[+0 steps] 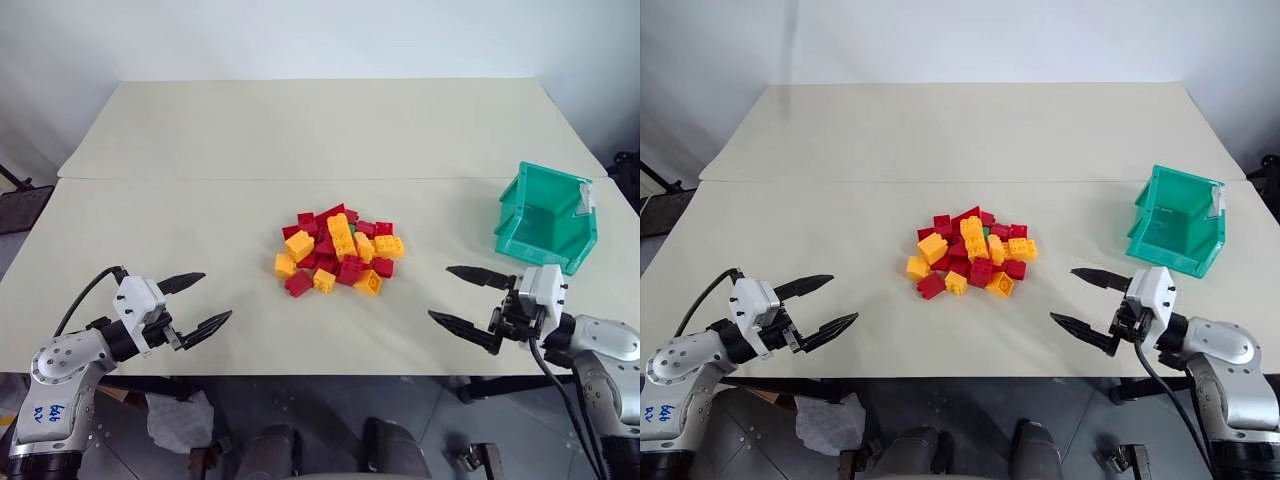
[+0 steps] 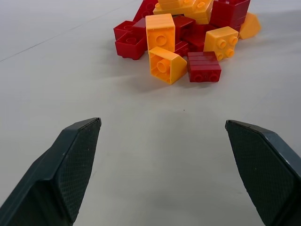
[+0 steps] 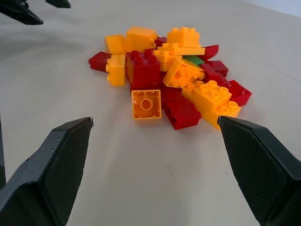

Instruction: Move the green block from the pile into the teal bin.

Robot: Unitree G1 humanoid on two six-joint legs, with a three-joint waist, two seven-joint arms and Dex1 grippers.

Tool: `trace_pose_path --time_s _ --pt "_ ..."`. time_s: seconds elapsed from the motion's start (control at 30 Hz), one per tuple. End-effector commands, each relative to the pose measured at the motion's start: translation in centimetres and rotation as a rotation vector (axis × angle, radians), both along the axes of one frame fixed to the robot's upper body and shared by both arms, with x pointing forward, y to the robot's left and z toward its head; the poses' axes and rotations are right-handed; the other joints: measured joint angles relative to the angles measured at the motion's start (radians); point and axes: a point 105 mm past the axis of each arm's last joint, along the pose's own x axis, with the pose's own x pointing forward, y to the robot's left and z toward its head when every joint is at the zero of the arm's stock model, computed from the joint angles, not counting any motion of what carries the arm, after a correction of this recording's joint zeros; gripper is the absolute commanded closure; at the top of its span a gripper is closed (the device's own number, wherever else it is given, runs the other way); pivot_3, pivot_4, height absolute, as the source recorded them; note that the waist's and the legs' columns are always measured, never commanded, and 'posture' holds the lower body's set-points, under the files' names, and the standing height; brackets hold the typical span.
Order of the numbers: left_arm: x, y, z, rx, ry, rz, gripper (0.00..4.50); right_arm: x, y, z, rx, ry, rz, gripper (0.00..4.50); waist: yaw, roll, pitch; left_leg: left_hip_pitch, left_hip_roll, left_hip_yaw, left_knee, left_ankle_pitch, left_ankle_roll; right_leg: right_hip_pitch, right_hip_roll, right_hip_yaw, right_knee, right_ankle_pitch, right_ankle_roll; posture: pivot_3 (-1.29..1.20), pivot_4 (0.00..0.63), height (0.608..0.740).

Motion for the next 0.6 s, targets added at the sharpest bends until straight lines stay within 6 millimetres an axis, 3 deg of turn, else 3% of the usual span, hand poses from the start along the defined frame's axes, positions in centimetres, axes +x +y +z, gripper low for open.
trace_pose_path --time_s 0.03,0.17,0.27,0.33,0.6 --pt "-0.4 -0.3 1.0 0.007 -0.041 -0.022 0.0 -0.1 0.3 1.0 -0.016 -0.037 0.014 0.05 0.0 0.0 0.0 0.0 0.0 0.0 0.0 0.0 0.0 0.0 0.0 0.0 0.0 0.0 0.0 0.0 0.15 0.74" --pt "-0.9 -0.7 1.6 -0.085 -0.02 -0.048 0.0 0.4 1.4 1.3 0.013 -0.014 0.021 0.05 -0.001 0.0 0.0 0.0 0.0 0.0 0.0 0.0 0.0 0.0 0.0 0.0 0.0 0.0 0.0 0.0 0.15 0.74" --pt "-1.4 -0.5 2.1 -0.093 -0.057 -0.055 0.0 1.0 4.2 2.7 0.056 0.004 0.075 0.22 -0.005 0.0 0.0 0.0 0.001 0.0 0.0 0.0 0.0 0.0 0.0 0.0 0.001 0.0 0.0 0.0 0.15 0.74" --pt "-2.0 -0.3 1.8 -0.09 -0.051 -0.065 0.0 1.4 6.4 3.1 0.021 0.004 0.13 0.69 -0.014 0.001 0.0 0.001 0.001 0.0 0.0 0.0 -0.001 -0.001 0.0 0.0 0.001 0.0 -0.001 0.0 0.15 0.74" --pt "-2.4 -0.7 1.3 -0.114 -0.07 -0.046 0.0 4.6 13.0 3.1 -0.086 0.025 0.169 3.4 -0.022 0.0 0.0 -0.001 0.0 -0.003 0.0 -0.001 -0.001 -0.001 -0.001 -0.002 0.001 0.0 -0.001 0.0 0.15 0.74"
